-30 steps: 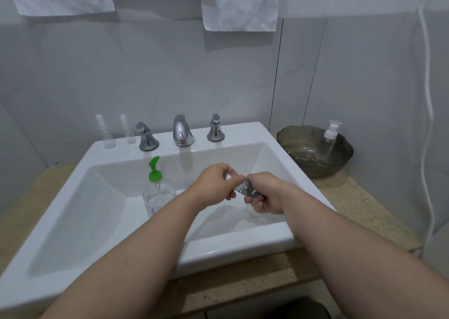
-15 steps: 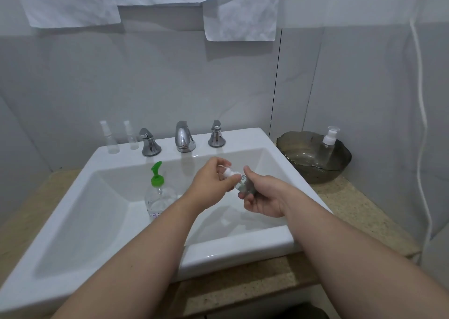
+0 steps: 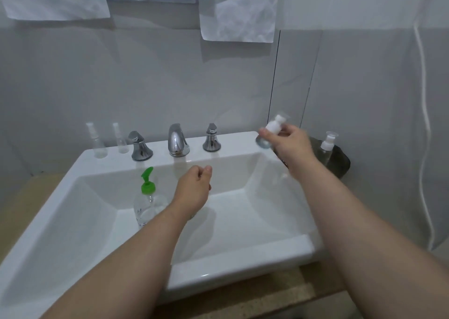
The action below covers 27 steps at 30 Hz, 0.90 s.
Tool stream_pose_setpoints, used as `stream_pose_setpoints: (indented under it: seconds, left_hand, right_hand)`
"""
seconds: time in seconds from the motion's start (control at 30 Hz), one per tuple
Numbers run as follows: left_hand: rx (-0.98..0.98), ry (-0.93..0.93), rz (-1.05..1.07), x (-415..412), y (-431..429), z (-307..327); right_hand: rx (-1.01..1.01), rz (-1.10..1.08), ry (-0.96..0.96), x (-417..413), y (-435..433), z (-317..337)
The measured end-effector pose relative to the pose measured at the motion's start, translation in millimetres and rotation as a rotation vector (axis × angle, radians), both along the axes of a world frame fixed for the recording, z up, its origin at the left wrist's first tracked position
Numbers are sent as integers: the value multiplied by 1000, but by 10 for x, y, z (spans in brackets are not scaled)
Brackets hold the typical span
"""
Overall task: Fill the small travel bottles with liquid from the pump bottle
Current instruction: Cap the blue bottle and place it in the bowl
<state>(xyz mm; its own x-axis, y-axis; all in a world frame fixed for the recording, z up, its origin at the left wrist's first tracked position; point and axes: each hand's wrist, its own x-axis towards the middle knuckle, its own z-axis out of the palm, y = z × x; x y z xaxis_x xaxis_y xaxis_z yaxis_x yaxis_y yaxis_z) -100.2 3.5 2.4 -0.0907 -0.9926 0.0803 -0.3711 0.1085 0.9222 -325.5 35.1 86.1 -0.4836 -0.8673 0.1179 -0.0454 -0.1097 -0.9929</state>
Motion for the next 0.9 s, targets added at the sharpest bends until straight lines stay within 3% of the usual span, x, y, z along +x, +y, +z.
stream_pose_setpoints:
  seconds: [0.07,0.17,0.3,0.4,0.5,0.67,0.8,0.9]
  left_hand:
    - [3,-45,-54,-18,-33,-25]
    - [5,-126,-130,-45,-83,-61]
    - [12,-145,-176,-23,-154,-99]
    - [15,-147,-191,-14,-167,-89]
    - [6,-173,-211,-31,-155,-75]
    - [14,-161,-222,-42,-139,-80]
    - [20,-155,-222,-32,-147,-83]
    - [20,-177,-214,-28,-157,-90]
  right_hand:
    - [95,-170,148,-273,-242,8]
    - [469,-349,434,-657,-580,-99]
    - [730,-332,646,-998,-935,-373]
    - [775,-300,693,-1161,-1090,-495]
    - [751,-213,619,-1185,-1099,-539]
    - [792,-306,817,-1151,-1128,-608]
    - [769,-326,757,-1056,-1102,-633]
    - [740,-336,843,-886,-1002,-519]
